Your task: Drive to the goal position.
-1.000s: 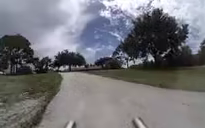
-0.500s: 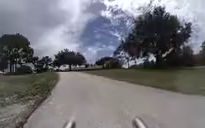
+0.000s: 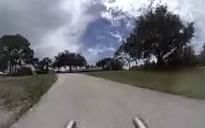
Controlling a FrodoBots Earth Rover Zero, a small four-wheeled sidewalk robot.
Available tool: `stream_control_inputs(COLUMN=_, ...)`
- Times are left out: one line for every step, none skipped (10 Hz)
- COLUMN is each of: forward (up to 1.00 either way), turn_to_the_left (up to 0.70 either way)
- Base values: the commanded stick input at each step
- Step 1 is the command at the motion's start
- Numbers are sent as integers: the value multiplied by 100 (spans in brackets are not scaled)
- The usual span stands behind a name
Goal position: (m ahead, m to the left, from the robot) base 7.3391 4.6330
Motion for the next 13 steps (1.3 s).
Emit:
stream_control_inputs(forward=85, turn_to_the_left=0)
stream_control_inputs(forward=85, turn_to_the_left=0)
stream_control_inputs(forward=85, turn_to_the_left=0)
stream_control_inputs(forward=85, turn_to_the_left=0)
stream_control_inputs(forward=85, turn_to_the_left=0)
stream_control_inputs(forward=85, turn_to_the_left=0)
stream_control_inputs(forward=85, turn_to_the_left=0)
stream_control_inputs(forward=85, turn_to_the_left=0)
stream_control_inputs(forward=85, turn_to_the_left=0)
stream_control_inputs(forward=85, turn_to_the_left=0)
stream_control_inputs(forward=85, turn_to_the_left=0)
stream_control_inputs(forward=85, turn_to_the_left=0)
stream_control_inputs(forward=85, turn_to_the_left=0)
